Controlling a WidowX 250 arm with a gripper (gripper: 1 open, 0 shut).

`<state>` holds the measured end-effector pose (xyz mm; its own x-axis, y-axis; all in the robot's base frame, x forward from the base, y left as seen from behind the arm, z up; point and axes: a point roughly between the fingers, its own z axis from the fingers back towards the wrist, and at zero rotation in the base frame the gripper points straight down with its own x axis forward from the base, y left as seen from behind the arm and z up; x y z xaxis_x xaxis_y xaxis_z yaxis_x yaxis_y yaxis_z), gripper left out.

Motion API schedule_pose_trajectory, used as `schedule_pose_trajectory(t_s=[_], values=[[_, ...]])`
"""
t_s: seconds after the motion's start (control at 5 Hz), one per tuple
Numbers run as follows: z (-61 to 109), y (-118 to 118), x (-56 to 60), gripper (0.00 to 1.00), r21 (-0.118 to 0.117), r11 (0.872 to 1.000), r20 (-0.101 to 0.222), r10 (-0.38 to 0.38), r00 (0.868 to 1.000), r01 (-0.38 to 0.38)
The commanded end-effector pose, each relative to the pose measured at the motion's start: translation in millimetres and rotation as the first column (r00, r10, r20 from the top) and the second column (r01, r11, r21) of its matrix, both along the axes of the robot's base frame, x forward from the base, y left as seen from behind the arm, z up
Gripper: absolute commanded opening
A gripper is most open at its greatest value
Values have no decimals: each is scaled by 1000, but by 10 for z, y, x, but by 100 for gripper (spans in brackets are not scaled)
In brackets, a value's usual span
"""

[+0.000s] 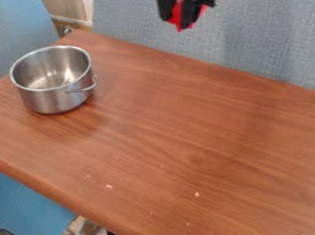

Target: Put the red object in the metal pot

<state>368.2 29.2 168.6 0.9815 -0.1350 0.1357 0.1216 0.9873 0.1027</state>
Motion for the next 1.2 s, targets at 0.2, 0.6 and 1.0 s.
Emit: schedule_pose_trajectory(t_s=[0.2, 0.6, 1.0], values=[[371, 372, -193, 0, 14, 995, 102, 98, 990, -100], [353, 724, -309, 0, 20, 980, 106, 193, 975, -196], [294, 1039, -424, 0, 28, 959, 113, 278, 954, -283]])
